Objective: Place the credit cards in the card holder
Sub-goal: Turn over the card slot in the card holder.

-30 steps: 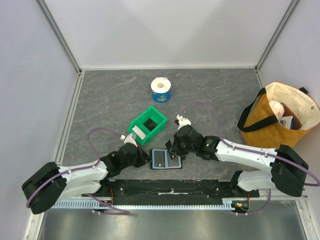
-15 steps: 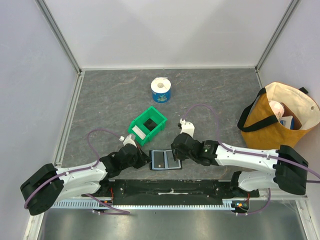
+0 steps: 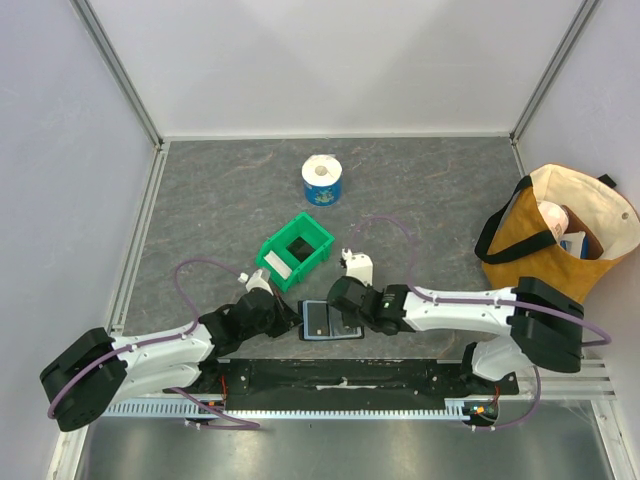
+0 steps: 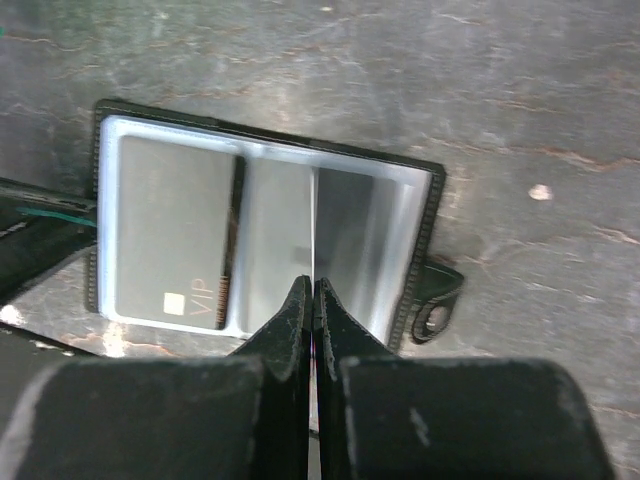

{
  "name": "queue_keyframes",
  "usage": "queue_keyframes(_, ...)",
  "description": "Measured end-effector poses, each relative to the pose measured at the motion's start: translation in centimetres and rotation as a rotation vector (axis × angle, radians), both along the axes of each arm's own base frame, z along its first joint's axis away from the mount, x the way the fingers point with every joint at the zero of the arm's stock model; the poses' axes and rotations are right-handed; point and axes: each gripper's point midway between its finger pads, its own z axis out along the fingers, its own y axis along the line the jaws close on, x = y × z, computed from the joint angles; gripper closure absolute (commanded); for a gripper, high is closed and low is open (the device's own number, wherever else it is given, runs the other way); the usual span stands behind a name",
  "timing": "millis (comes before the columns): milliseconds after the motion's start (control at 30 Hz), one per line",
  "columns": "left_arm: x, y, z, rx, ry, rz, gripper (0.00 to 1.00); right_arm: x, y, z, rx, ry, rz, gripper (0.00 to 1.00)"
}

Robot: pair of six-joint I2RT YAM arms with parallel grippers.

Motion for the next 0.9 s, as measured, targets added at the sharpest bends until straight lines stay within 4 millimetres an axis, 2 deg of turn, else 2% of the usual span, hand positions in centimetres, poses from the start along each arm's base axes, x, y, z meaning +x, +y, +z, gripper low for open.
queue_keyframes(267, 0.0, 0.0, 0.0, -0.003, 0.001, 0.003, 0.98, -0.5, 3.4, 0.1, 0.037, -0.004, 0.047, 1.00)
queue_keyframes(433, 0.0, 0.0, 0.0, -0.003, 0.000, 0.003, 0.98, -0.5, 3.7, 0.7, 0.056, -0.010, 0.053, 1.00)
queue_keyframes(667, 0.0, 0.0, 0.1, -0.005, -0.001, 0.003, 0.98, -0.1, 4.1, 4.4, 0.155, -0.064, 0.051, 1.00)
queue_keyframes(900, -0.8, 0.7, 1.0, -0.001, 0.011, -0.005, 0.98, 0.0, 4.3, 4.7, 0.167, -0.081, 0.036, 1.00)
